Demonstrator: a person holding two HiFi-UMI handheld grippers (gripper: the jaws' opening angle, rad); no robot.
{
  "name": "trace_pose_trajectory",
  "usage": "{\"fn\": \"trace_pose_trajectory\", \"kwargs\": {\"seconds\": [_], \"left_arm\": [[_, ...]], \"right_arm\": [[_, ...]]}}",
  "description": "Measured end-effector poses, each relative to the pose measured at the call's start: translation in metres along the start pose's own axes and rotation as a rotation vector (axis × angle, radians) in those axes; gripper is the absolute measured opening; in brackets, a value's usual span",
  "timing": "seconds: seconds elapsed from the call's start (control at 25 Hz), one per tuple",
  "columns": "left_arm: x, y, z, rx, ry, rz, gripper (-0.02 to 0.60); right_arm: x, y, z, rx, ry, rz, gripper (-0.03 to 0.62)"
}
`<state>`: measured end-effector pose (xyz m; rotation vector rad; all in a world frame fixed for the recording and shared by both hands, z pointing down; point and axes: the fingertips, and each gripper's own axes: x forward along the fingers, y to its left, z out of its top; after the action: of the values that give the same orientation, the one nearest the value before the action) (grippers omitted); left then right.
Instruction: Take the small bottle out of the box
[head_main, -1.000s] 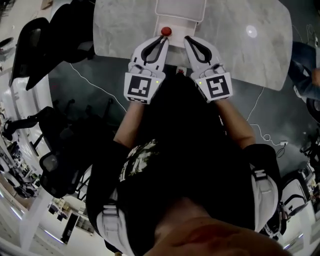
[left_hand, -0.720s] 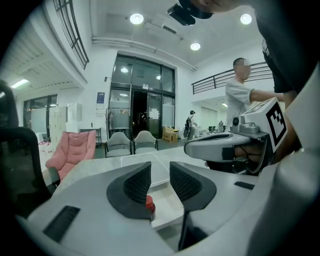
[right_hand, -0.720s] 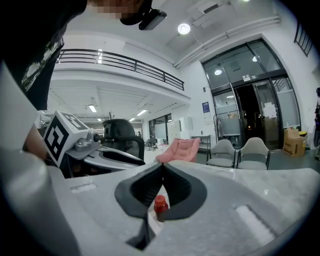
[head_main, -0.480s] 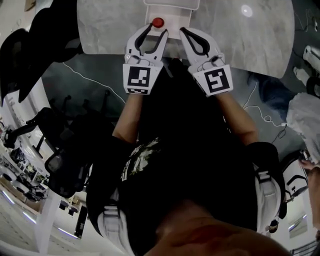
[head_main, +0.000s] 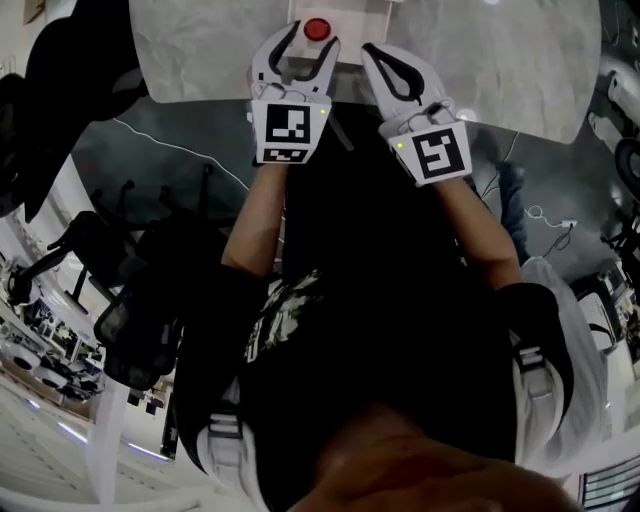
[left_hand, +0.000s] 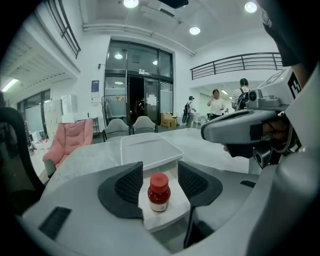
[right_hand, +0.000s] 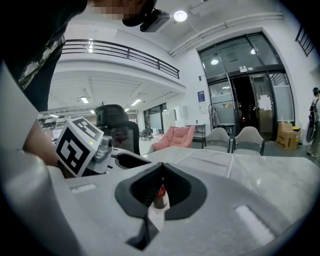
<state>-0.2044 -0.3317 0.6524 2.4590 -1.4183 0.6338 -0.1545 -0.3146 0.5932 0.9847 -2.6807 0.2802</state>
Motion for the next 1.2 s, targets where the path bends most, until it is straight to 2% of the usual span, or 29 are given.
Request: {"fn": "trace_pose_trajectory", "kwargs": {"seconds": [0.28, 0.52, 0.56, 0.6, 0.88, 1.2], "left_arm": [[0.024, 0.004, -0.032, -0.073, 0.067, 0.001, 0.22], [0.035, 0.008, -0.042, -0.097, 0.089, 0.003, 0.219], [0.035, 0.01, -0.043, -0.097, 0.088, 0.012, 0.188], [0.035, 0.011, -0.042, -0.098, 0.085, 0.019, 0.155], [0.026, 0.013, -0.035, -0.129, 0.073, 0.03, 0.15], [0.009, 0.005, -0.004, -0.099, 0.024, 0.036, 0.151]], "right_arm": [[0.005, -0.004, -0.008, 0.007, 0.012, -0.006, -0.005], [0.005, -0.006, -0.018, 0.007, 0.034, -0.021, -0.005], [0.005, -0.006, -0.019, 0.008, 0.035, -0.024, -0.005], [0.004, -0.006, -0.019, 0.008, 0.036, -0.027, -0.005], [-0.004, -0.009, -0.013, 0.005, 0.024, -0.037, -0.005], [-0.017, -0.01, -0.002, -0.002, -0.008, -0.051, -0.005]]}}
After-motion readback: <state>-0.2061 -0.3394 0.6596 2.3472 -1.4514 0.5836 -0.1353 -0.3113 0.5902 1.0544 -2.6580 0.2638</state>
